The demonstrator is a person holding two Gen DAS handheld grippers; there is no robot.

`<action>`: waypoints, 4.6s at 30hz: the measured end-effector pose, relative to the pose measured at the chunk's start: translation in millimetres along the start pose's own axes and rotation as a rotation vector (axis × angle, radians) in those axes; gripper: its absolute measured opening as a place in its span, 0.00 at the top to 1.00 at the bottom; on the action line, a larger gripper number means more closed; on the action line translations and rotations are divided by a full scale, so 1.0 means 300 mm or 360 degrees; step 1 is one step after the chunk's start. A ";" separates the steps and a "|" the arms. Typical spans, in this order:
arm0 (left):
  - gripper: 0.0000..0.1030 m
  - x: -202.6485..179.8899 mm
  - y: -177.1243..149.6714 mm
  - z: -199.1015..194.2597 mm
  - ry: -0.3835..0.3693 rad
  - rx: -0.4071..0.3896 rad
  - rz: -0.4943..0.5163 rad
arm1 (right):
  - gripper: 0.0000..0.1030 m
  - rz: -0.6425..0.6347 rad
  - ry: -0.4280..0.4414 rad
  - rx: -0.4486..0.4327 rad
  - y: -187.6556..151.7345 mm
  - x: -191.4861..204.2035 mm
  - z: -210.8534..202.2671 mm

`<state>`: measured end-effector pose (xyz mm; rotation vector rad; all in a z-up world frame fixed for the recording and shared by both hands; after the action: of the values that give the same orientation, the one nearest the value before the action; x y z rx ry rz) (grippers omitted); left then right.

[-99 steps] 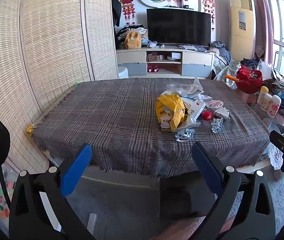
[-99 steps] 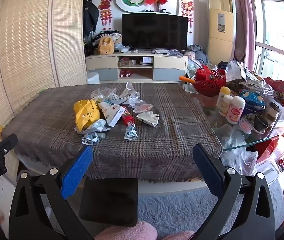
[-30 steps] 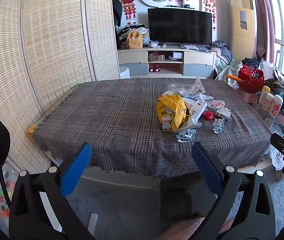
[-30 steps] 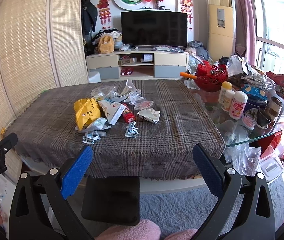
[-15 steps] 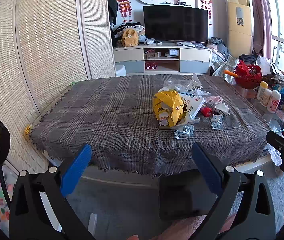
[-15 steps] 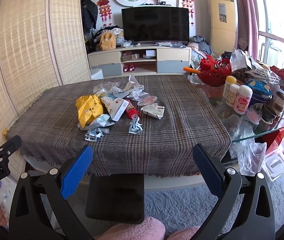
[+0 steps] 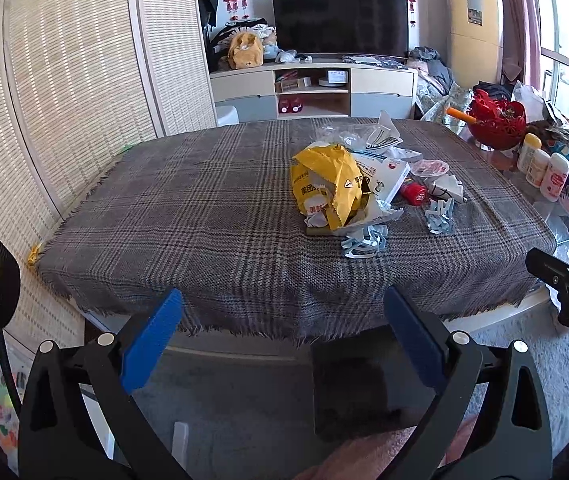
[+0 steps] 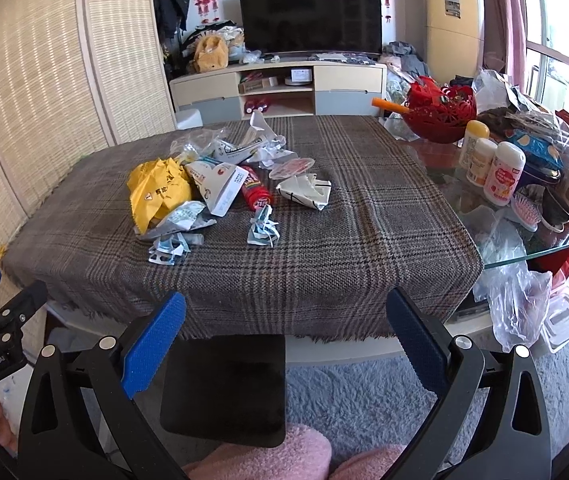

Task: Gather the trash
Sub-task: 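Grasp a blue-white plastic piece with the left tool while the right tool grasps another, then lower both tools into the dark bin and open both to drop the plastic pieces, then grasp the yellow snack bag with the left tool while the right tool grasps white paper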

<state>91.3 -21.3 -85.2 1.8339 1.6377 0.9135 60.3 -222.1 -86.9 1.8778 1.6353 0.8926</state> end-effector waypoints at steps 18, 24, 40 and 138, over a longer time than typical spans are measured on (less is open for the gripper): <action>0.08 -0.173 0.040 0.277 -0.0246 0.0238 0.0143 | 0.03 0.0047 0.0120 0.0190 0.118 -0.041 0.302; 0.08 -0.202 0.036 0.372 -0.0287 0.0325 0.0134 | 0.03 0.0032 0.0115 0.0246 0.149 -0.037 0.391; 0.51 -0.306 0.053 0.532 -0.0308 0.0413 0.0146 | 0.52 0.0015 0.0246 0.0369 0.137 -0.021 0.557; 0.08 -0.137 -0.179 0.336 -0.0336 0.0468 0.0103 | 0.28 0.0112 0.0268 0.0345 -0.097 -0.017 0.314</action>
<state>132.1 -48.4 -196.4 2.1086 1.6548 0.5021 110.9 -217.5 -171.6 2.0648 1.8404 0.9578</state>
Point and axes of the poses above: each gripper's, at about its wrist camera, not at the fingertips, and z roughly the way its jaws point, x to its left, y to its top, the point moved 6 cm from there along z, roughly the way its jaws point, and after that the axes turned 5 degrees about y, right-handed, at the moved point
